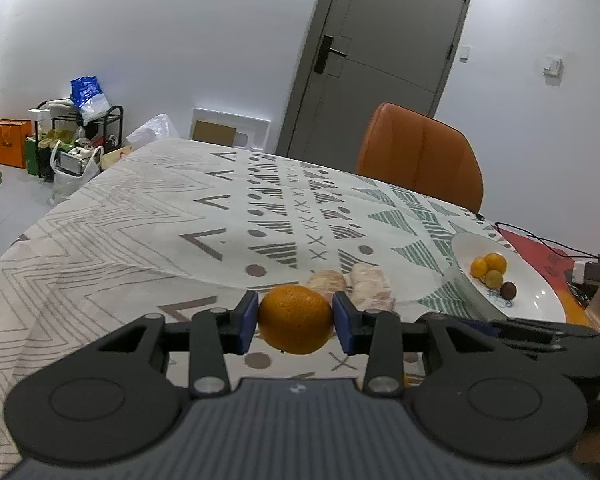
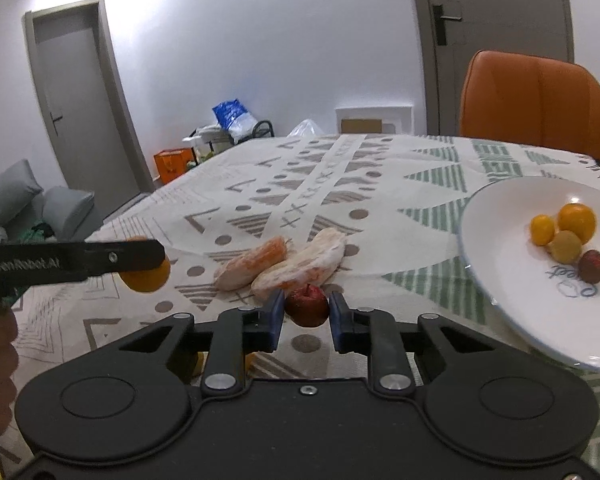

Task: Organize fruits
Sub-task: 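Grasp a large orange with the left tool while the right grasps a red fruit, then carry the large orange and red fruit over the white plate with both tools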

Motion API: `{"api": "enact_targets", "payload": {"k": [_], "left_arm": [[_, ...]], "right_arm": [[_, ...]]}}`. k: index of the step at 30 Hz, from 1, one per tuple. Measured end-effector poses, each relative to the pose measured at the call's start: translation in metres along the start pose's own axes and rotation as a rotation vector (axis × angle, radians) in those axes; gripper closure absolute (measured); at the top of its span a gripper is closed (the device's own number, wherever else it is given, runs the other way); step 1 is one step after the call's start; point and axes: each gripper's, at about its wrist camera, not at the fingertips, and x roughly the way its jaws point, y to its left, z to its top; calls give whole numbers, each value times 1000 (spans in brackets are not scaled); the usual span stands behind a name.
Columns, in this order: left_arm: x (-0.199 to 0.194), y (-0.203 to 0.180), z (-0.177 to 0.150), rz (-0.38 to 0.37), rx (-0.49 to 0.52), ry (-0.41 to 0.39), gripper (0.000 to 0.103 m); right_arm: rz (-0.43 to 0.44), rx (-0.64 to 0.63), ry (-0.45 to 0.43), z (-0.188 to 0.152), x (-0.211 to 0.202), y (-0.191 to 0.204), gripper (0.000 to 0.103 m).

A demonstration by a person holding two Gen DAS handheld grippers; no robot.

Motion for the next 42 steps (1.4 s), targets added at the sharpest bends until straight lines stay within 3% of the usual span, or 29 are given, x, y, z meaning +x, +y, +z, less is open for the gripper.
{"api": "enact_targets", "payload": {"k": [20, 42], "left_arm": [[9, -54, 2, -68, 91, 4, 64], [29, -113, 3, -137, 196, 20, 64]], "right_arm": [[-96, 108, -115, -4, -50, -55, 80], [-239, 191, -155, -21, -74, -119, 80]]}}
